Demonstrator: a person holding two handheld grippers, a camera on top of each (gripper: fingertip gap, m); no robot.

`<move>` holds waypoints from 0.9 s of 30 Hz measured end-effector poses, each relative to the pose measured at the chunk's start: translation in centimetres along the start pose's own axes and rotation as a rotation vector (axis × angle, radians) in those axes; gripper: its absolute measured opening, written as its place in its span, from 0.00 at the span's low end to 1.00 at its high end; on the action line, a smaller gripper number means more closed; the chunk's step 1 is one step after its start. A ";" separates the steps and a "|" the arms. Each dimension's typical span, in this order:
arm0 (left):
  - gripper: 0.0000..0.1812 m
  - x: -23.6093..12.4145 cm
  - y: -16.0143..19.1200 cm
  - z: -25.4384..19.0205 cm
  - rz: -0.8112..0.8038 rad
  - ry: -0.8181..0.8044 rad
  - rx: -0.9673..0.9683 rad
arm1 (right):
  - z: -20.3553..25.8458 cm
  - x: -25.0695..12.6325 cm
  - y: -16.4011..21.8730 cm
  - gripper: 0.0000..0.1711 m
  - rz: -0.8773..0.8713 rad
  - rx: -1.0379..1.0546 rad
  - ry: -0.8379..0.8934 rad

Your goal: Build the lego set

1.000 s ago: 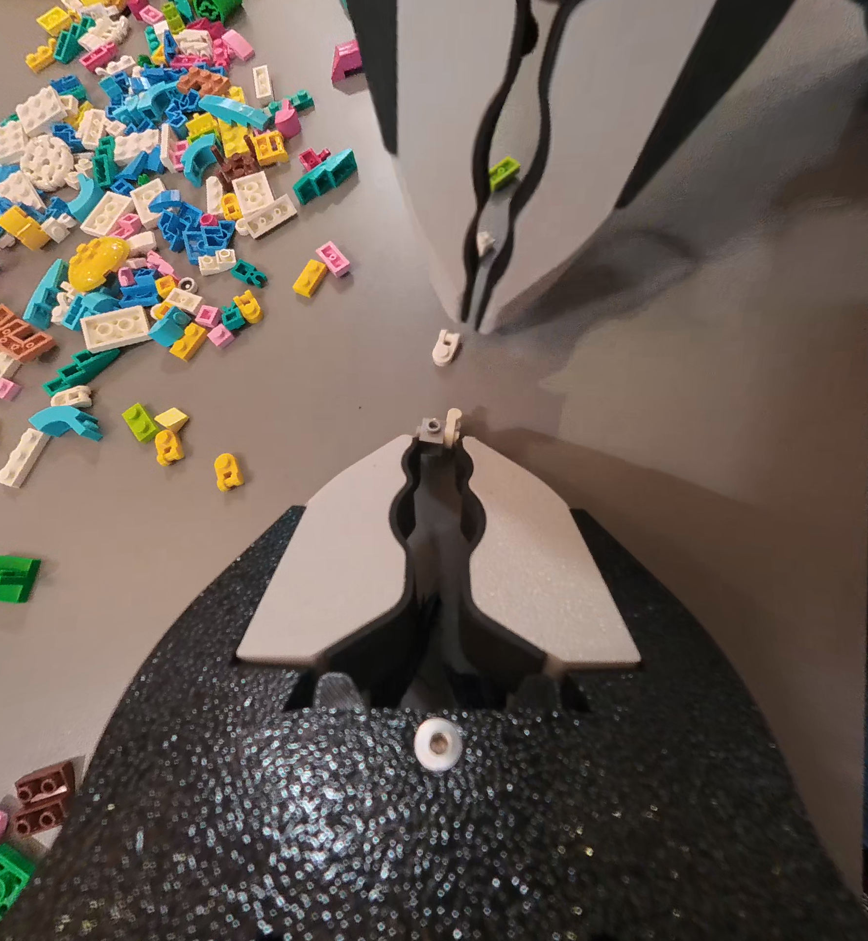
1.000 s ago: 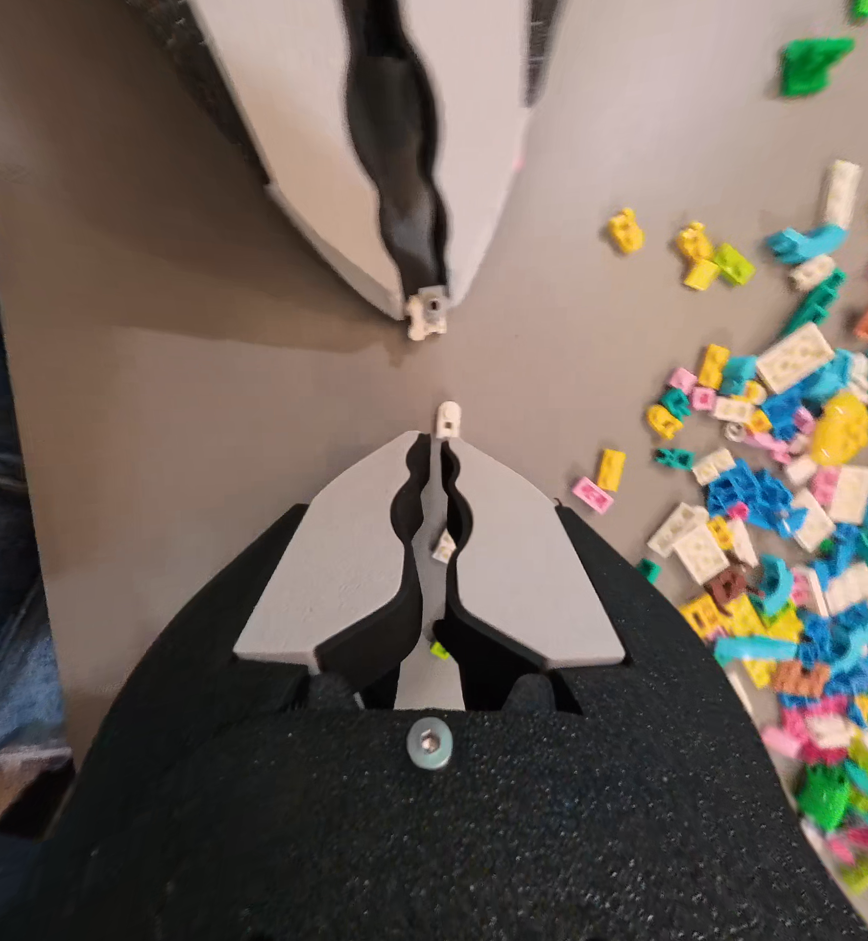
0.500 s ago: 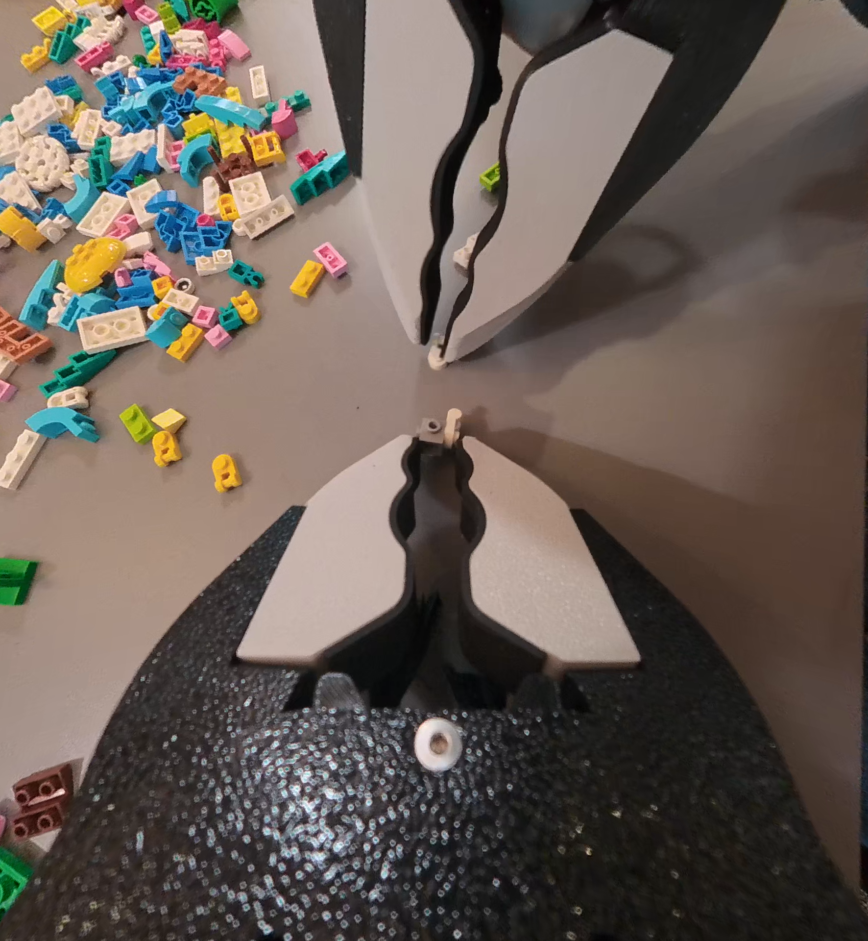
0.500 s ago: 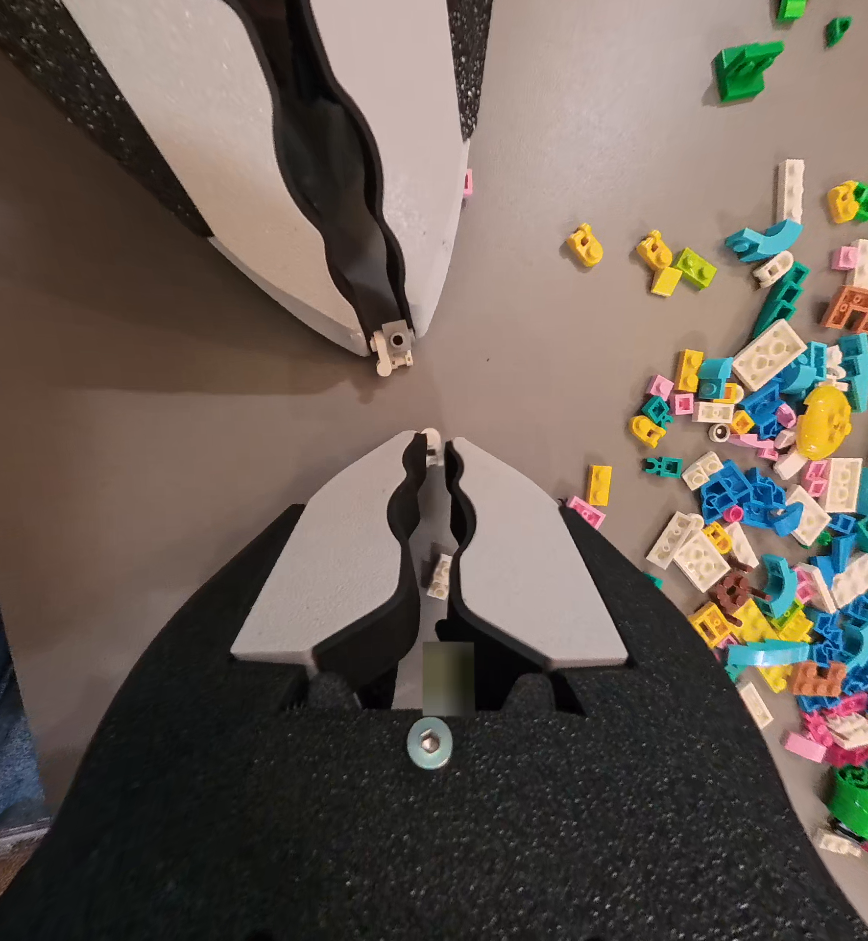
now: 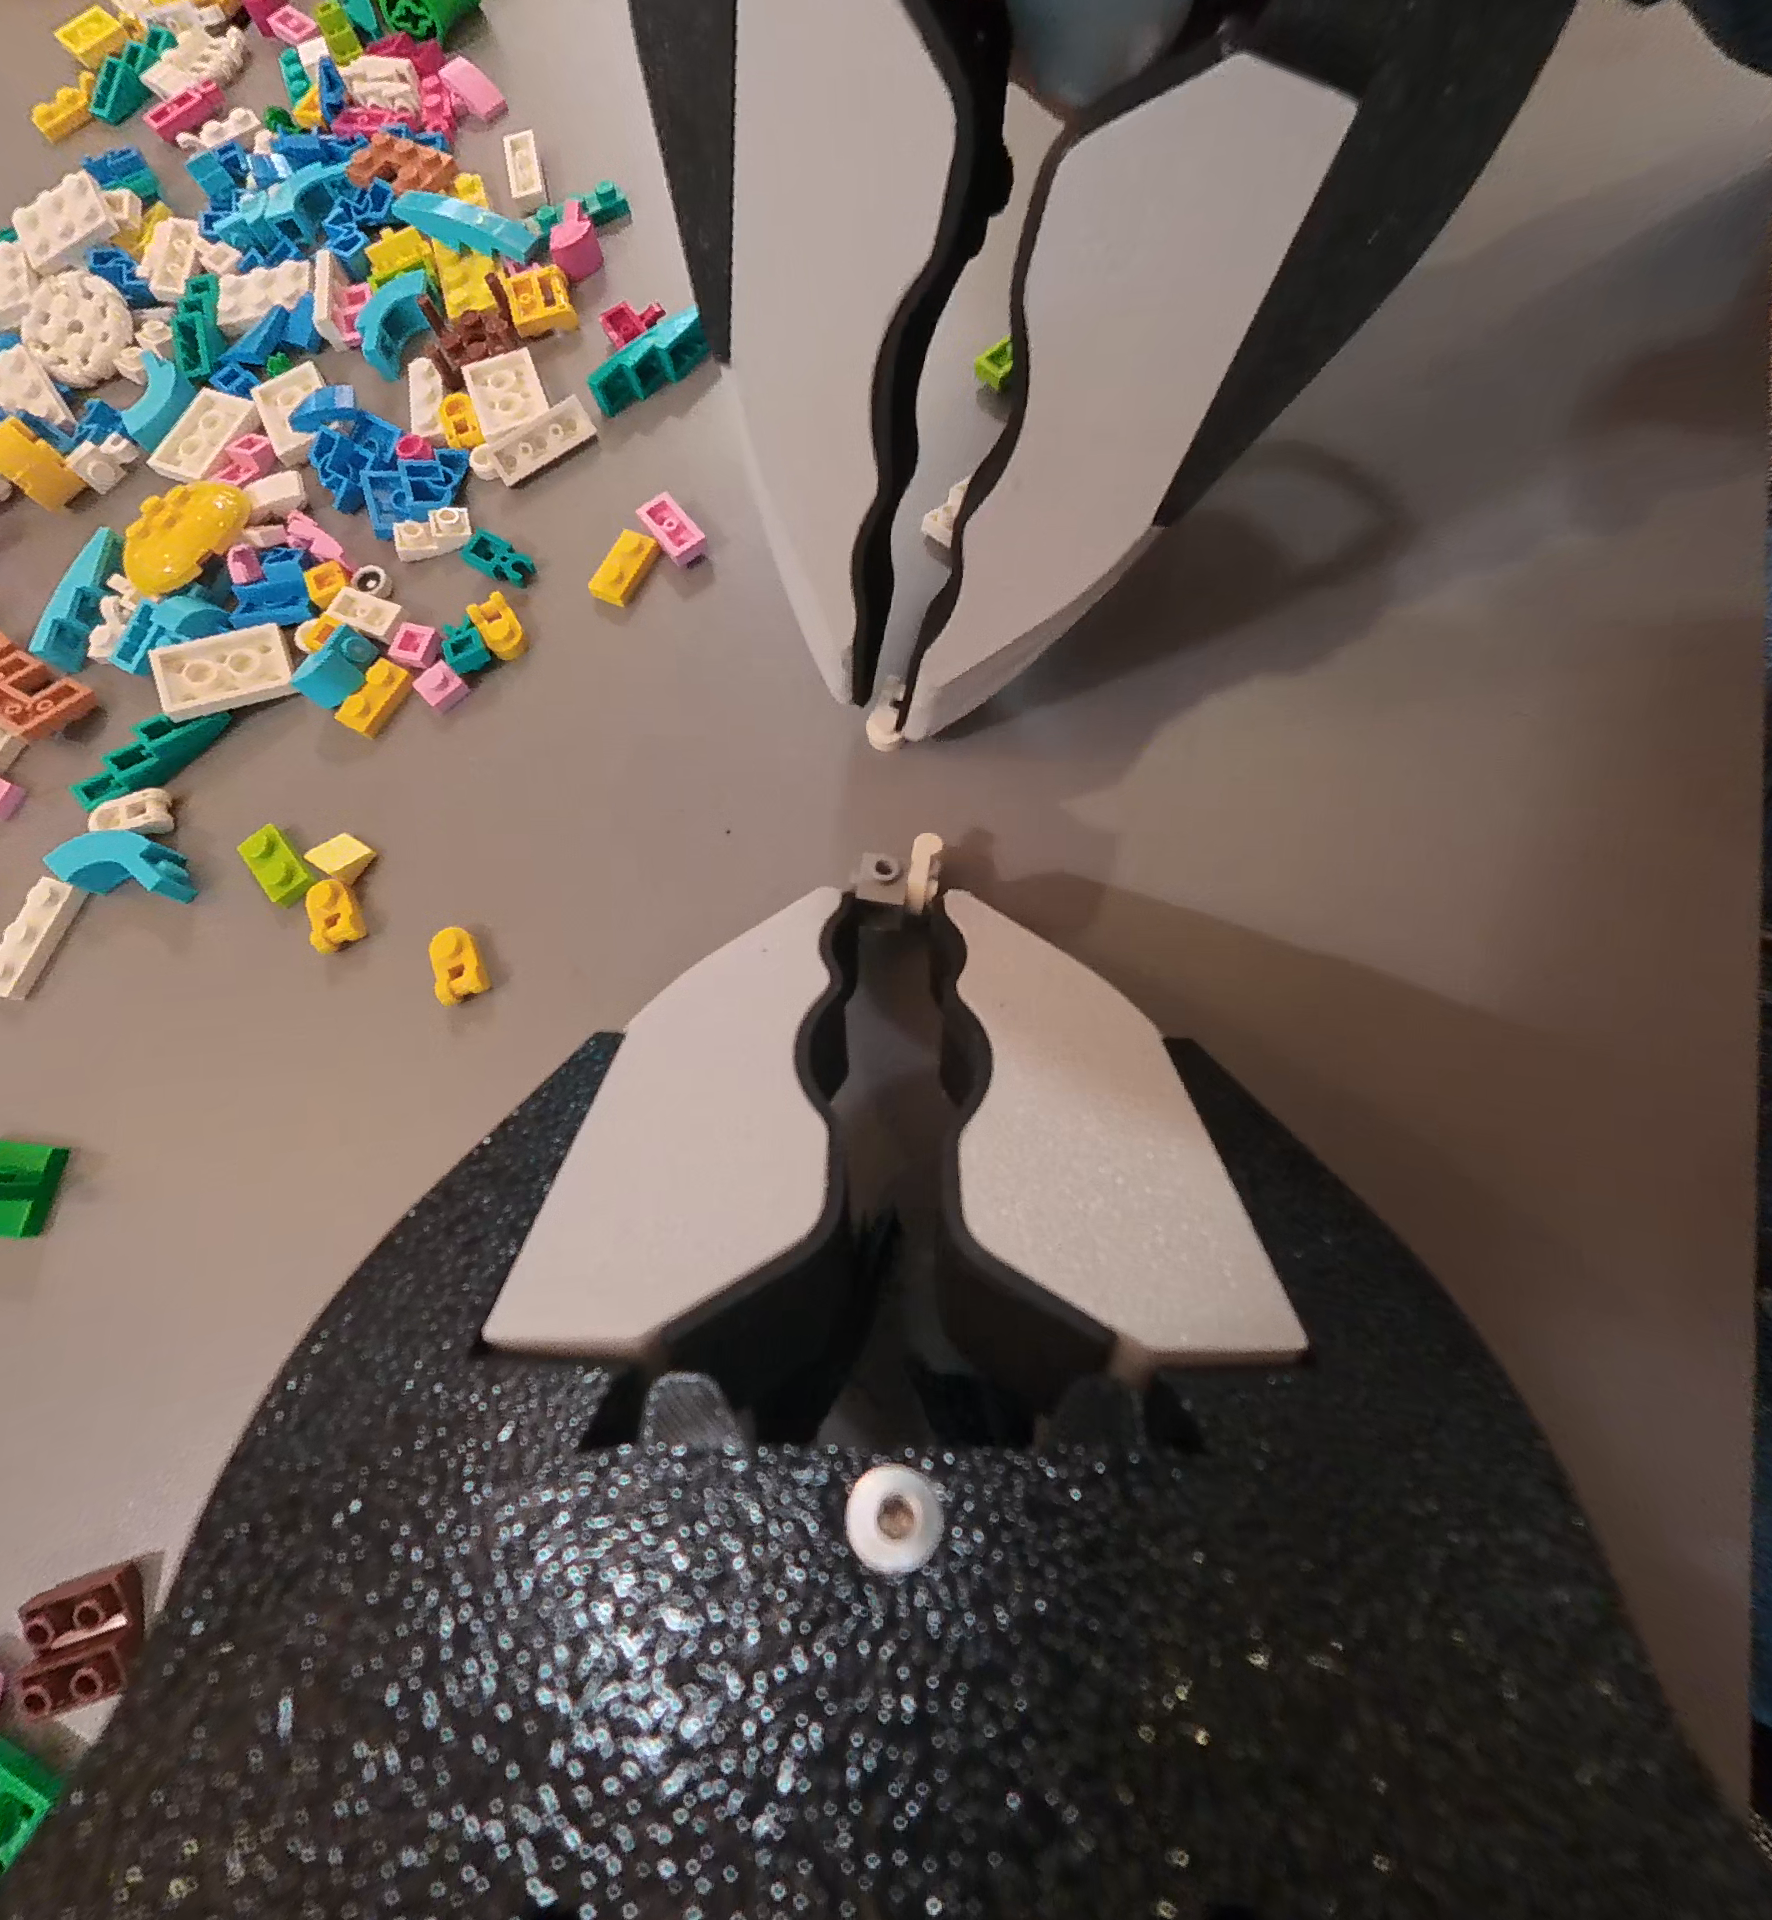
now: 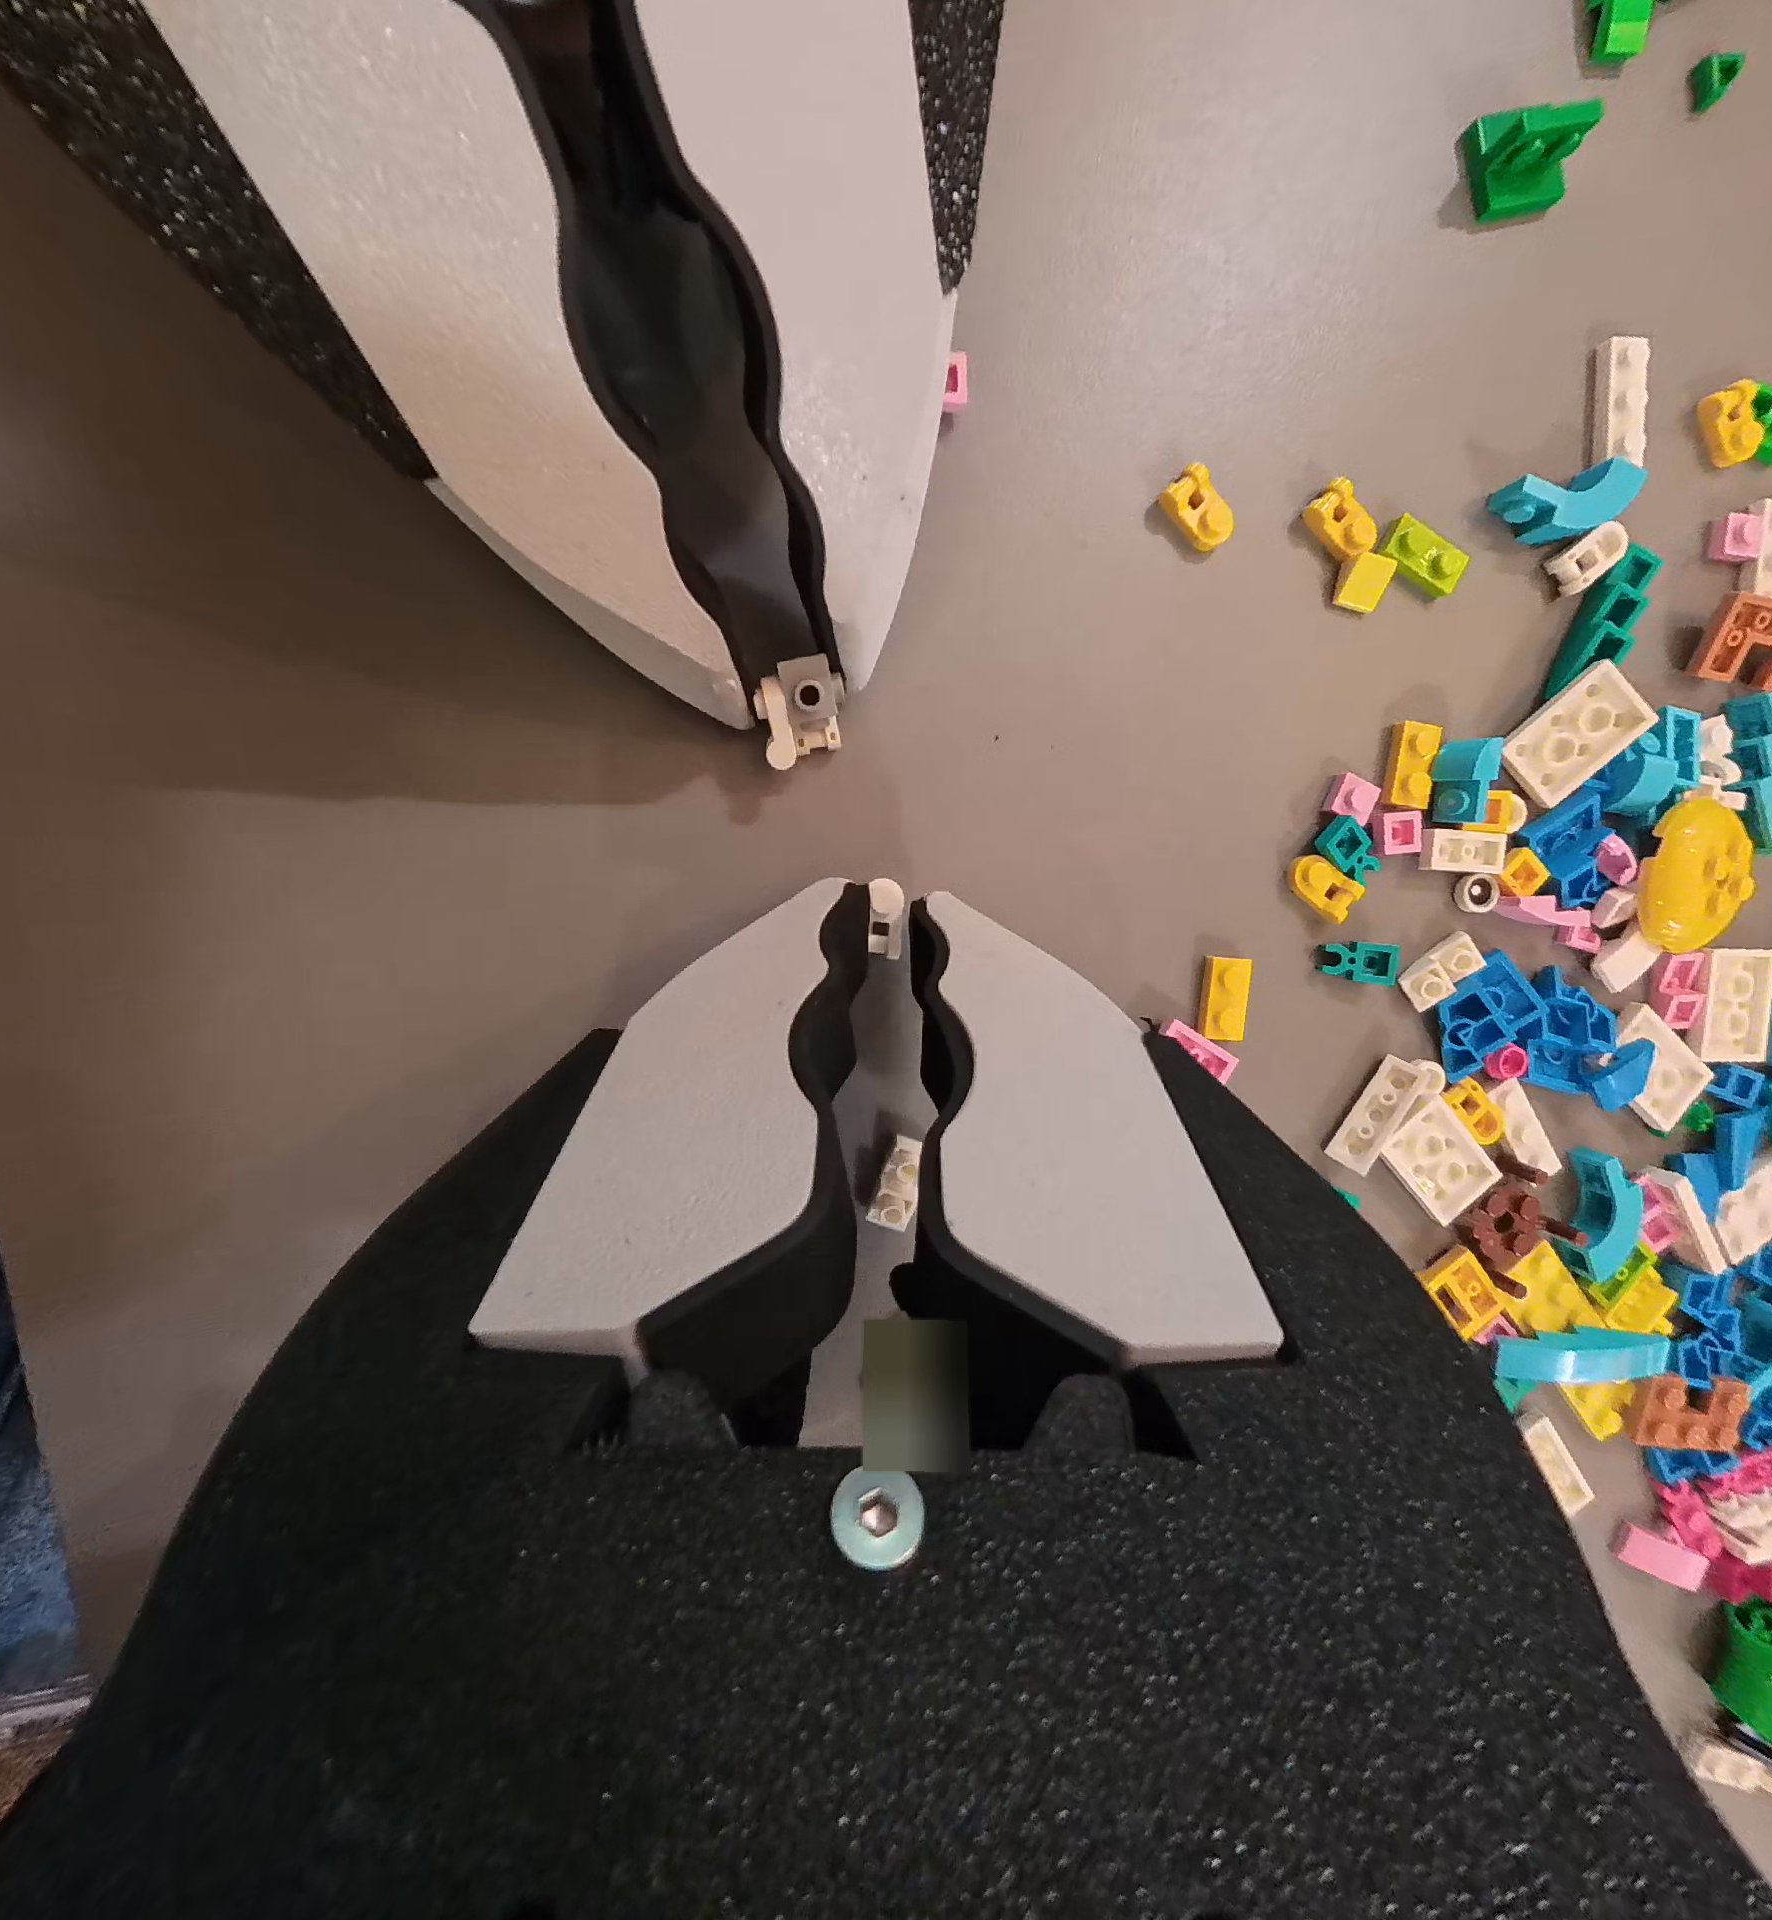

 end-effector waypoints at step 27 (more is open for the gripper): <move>0.07 -0.1 -0.1 -0.1 -0.012 0.006 0.004 | 1.1 -1.3 -3.2 0.03 -0.299 -0.130 -0.071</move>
Point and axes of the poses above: each gripper's, where its closed fingertips meet, x out along the fingers, y out of its underside, z = x × y across the jaws, the point moved 1 cm from there along -x, back along the fingers, and after that the axes turned 2 degrees about x, right-handed, at the moved point
